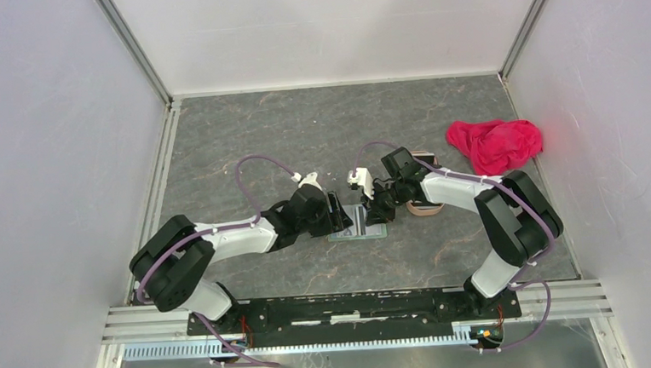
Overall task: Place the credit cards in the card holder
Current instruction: Open the card holder at the center of the board.
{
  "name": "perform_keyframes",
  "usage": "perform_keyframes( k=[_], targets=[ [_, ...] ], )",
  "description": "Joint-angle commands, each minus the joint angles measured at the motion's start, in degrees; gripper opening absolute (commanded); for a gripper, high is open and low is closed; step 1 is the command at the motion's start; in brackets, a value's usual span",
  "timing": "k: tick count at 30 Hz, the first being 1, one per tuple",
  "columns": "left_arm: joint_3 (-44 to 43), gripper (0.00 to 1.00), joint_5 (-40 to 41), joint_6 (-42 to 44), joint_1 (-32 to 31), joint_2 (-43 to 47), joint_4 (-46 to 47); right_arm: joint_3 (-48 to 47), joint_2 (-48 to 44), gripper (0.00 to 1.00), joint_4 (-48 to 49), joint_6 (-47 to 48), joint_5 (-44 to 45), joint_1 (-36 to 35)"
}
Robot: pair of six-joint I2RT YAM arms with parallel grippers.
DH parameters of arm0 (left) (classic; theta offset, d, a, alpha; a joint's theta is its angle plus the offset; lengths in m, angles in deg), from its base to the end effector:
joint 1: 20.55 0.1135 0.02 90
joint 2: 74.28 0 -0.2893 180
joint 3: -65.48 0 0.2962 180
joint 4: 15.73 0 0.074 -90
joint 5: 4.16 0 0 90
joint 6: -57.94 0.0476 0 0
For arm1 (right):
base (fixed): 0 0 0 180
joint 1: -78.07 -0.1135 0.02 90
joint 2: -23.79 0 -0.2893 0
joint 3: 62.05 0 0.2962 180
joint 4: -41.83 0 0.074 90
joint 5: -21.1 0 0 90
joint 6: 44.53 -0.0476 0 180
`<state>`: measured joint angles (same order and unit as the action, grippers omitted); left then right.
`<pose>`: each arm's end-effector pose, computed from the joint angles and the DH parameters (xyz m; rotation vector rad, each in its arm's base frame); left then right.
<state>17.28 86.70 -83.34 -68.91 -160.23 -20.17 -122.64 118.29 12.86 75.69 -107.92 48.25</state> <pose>0.2157 -0.2416 0.1391 -0.0711 2.4668 -0.8238 0.2793 0.1946 0.1379 -1.4538 2.0836 0.8948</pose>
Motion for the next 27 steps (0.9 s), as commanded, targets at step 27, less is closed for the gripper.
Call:
perform_keyframes(
  k=[27],
  targets=[
    [2.1,0.62,-7.0,-1.7,-0.2,2.6,14.2,-0.5,-3.5,0.18,-1.9,1.6,-1.3,1.3]
  ],
)
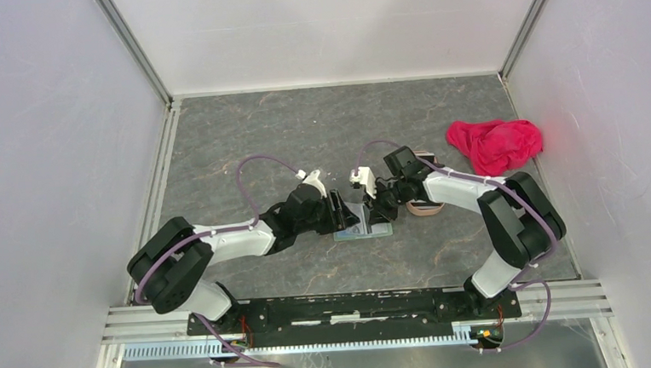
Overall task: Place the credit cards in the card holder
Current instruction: Open the card holder at the center of the board.
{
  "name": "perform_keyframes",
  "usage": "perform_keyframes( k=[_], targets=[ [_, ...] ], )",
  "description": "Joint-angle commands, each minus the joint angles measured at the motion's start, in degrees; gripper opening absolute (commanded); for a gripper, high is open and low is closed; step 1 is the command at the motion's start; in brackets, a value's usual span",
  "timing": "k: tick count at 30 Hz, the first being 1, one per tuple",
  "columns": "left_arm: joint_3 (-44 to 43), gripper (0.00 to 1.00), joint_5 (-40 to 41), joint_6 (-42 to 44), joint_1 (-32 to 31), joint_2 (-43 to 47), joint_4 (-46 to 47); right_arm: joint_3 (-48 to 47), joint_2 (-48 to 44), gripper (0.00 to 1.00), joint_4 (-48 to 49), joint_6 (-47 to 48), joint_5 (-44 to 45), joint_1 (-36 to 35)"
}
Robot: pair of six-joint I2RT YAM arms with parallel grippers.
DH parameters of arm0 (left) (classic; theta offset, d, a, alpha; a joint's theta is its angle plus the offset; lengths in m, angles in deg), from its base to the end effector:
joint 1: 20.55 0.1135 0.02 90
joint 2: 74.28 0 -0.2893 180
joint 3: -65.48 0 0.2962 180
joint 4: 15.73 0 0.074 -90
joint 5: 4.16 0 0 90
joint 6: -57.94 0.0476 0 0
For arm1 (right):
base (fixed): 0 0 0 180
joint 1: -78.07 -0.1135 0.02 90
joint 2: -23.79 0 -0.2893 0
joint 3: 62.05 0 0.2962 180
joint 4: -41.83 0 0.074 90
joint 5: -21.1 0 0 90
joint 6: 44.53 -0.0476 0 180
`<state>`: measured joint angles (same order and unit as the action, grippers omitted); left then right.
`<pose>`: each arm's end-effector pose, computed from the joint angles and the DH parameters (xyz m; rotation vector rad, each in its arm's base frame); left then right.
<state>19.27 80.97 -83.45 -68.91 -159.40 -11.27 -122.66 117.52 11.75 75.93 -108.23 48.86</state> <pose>0.2136 -0.2463 0.1470 -0.0096 2.3812 -1.0240 0.2793 0.1907 0.1414 -1.4462 2.0884 0.8979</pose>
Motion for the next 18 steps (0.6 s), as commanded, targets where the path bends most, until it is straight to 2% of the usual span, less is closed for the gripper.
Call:
perform_keyframes(
  k=[1,11,18],
  targets=[
    [0.1,0.62,-1.2,-1.7,-0.2,1.7,5.4,-0.6,-3.0,0.18,-1.0,1.5,-1.3,0.9],
    [0.2,0.61,-3.3,-3.5,-0.2,-0.4,10.9,-0.4,-5.1,0.2,-1.2,0.8,-6.6,4.1],
    [0.2,0.6,-6.6,-5.2,-0.2,-2.8,16.8,0.7,-3.2,0.22,1.3,-3.6,-9.4,7.4]
  ],
)
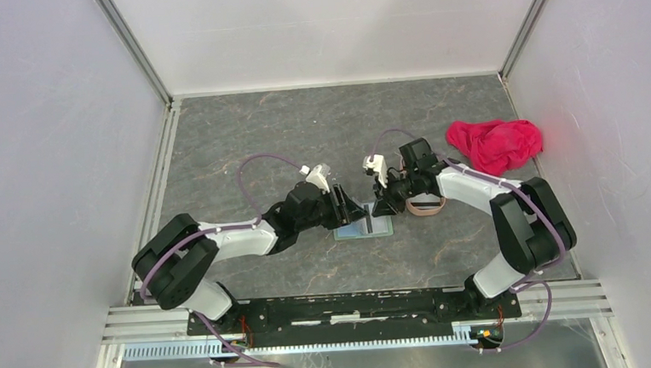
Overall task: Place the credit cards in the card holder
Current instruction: Open the card holder at the center of the board.
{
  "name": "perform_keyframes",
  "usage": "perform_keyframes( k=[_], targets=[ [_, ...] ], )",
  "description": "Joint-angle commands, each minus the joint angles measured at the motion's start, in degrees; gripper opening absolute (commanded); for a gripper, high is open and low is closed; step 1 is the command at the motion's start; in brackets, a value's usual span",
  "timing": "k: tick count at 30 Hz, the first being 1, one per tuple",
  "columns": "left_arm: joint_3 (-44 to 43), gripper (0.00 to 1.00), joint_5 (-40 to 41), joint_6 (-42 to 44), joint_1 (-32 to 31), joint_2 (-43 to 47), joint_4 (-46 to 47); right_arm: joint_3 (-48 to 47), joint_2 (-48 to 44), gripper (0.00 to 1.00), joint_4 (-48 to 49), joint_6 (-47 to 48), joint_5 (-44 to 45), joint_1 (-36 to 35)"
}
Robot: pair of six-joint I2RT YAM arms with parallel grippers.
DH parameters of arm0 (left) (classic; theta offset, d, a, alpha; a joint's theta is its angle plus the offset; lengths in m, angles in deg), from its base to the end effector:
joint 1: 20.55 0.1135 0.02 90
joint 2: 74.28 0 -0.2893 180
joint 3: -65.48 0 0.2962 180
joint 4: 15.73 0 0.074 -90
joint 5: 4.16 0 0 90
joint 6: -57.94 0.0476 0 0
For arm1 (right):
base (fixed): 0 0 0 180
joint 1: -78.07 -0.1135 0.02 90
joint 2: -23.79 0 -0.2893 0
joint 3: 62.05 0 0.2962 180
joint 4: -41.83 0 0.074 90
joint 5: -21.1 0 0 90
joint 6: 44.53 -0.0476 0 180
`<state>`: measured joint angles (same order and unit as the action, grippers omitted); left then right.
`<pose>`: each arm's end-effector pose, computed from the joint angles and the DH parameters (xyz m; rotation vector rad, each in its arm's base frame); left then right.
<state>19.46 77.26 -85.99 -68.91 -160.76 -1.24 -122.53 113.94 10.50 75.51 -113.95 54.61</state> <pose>0.2182 -0.2562 0.1570 -0.0039 2.2670 -1.2091 0.2896 0.1624 0.1620 -1.3276 2.0544 0.9709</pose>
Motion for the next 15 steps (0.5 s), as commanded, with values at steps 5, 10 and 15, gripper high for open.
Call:
perform_keyframes(
  k=[5,10,15],
  targets=[
    [-0.7,0.59,-5.8,-4.3,-0.5,-4.9,10.9,0.4,3.2,0.23,2.8,-5.8,-7.5,4.1],
    [-2.3,0.59,-6.2,-4.4,-1.2,-7.2,11.3,0.7,3.4,0.24,3.1,-6.4,-9.0,6.1],
    [-4.2,0.59,-7.4,-4.3,-1.6,-9.3,11.6,0.5,4.0,0.24,2.7,-6.1,-9.3,7.1]
  ],
)
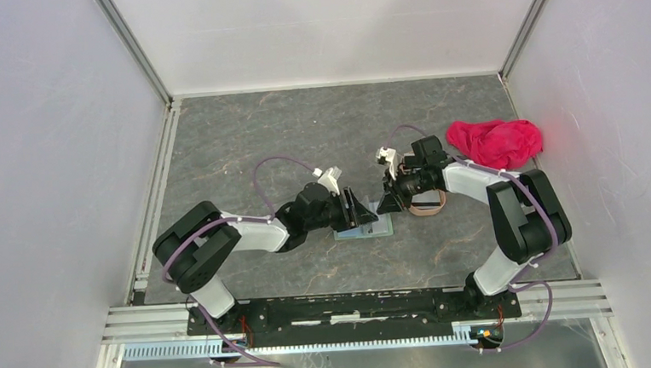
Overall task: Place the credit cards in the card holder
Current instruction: Open the card holder at the center of the board.
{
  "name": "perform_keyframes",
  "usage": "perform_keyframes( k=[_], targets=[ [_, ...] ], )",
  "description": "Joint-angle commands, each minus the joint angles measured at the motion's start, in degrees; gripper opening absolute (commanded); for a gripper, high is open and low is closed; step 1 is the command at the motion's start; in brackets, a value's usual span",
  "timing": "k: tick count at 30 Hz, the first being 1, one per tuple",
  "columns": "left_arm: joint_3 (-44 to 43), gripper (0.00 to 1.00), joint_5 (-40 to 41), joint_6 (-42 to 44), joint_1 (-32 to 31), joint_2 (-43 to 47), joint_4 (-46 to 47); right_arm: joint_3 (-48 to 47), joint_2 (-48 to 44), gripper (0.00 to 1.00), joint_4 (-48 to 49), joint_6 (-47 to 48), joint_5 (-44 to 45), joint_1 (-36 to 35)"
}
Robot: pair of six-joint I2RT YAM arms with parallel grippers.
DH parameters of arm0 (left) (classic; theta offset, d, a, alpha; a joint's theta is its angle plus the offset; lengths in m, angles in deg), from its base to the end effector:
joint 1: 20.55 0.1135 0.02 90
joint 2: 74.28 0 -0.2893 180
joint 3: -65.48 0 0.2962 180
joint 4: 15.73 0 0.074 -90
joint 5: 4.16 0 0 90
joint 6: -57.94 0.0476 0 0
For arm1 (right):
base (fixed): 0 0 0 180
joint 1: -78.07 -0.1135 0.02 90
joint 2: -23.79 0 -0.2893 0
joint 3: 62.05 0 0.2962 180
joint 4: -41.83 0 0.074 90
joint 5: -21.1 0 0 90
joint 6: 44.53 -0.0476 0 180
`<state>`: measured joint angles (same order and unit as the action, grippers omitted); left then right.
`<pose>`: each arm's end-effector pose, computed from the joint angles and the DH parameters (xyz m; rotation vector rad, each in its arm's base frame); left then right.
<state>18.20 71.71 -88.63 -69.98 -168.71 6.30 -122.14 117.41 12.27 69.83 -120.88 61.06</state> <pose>0.2205 -0.2754 0.1338 0.0375 2.3021 -1.3363 0.3064 0.1330 0.1465 -1.1085 2.1442 1.1297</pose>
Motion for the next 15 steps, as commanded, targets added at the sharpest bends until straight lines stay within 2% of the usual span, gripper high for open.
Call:
perform_keyframes(
  k=[1,9,15],
  targets=[
    [-3.2,0.6,-2.0,-1.7,-0.7,-1.8,4.3,0.0,0.5,0.24,0.9,-0.4,-2.6,0.8],
    [-4.5,0.59,-1.9,-1.7,-1.1,-3.2,4.8,-0.1,1.2,0.24,0.1,0.1,-3.2,1.8],
    [-4.0,0.59,0.4,0.8,-1.1,0.0,1.9,-0.3,1.7,0.24,-0.3,0.3,-3.1,2.2]
  ],
)
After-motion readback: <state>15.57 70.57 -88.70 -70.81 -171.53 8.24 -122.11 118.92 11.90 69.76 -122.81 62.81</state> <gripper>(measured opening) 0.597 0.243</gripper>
